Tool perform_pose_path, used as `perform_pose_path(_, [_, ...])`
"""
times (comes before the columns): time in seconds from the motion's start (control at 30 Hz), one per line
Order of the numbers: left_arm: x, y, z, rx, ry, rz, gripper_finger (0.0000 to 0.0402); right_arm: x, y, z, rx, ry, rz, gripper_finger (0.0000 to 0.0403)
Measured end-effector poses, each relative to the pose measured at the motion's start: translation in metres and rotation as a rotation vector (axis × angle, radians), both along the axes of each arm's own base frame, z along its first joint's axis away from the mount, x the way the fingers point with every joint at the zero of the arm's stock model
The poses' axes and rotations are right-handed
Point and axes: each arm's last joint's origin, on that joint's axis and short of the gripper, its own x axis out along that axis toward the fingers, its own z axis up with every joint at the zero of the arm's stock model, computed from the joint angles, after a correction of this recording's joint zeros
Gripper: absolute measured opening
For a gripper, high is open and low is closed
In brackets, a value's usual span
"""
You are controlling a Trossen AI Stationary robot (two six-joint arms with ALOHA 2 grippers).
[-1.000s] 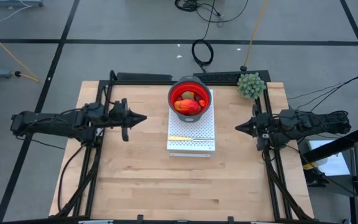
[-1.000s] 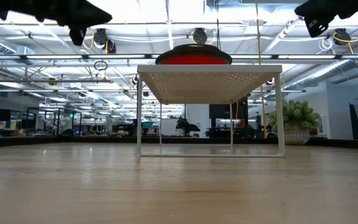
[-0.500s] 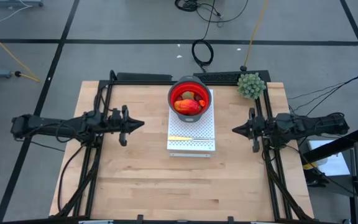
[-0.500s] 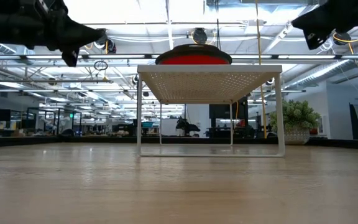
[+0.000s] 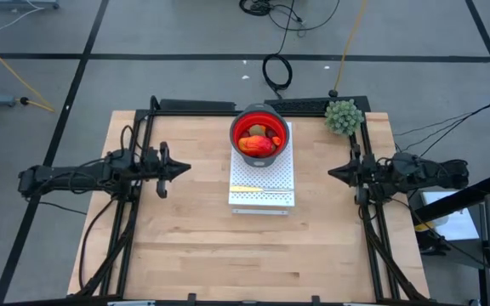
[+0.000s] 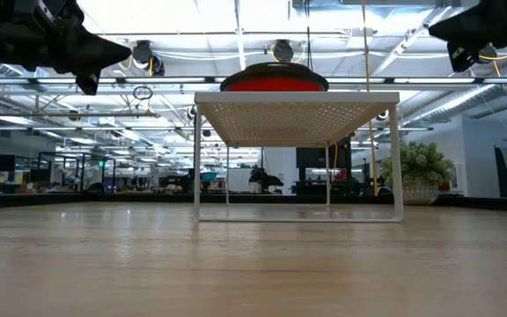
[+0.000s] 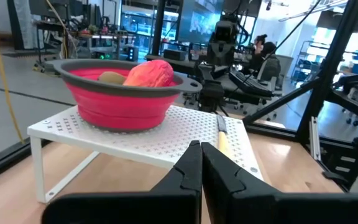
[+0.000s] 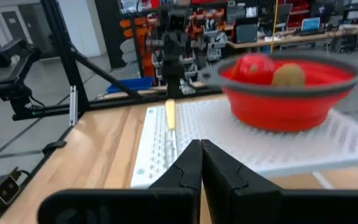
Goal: Pick & Place Fruit
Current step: Return to Home Position
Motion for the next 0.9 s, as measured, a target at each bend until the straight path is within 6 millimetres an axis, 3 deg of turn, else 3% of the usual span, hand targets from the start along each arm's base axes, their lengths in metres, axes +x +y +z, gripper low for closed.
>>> perform_pose_path(0.17, [-0.001, 0.001, -0.001, 0.007, -0.005, 0.006, 0.0001, 0.013, 0.002, -0.026, 0.015, 0.004, 0.002, 0.0000])
perform_pose_path(0.37, [-0.001, 0.001, -0.022, 0.007, -0.097, 0.004, 0.0001, 0.023, 0.004, -0.050, 0.025, -0.050, 0.002, 0.0000])
perform_pose_path(0.53, [-0.003, 0.000, -0.033, 0.004, -0.110, 0.003, 0.0001, 0.021, 0.003, -0.055, 0.025, -0.046, 0.001, 0.0000])
perform_pose_path(0.9, [-0.002, 0.000, -0.049, 0.007, 0.050, -0.003, 0.0004, 0.015, 0.003, -0.061, 0.020, -0.001, 0.001, 0.0000])
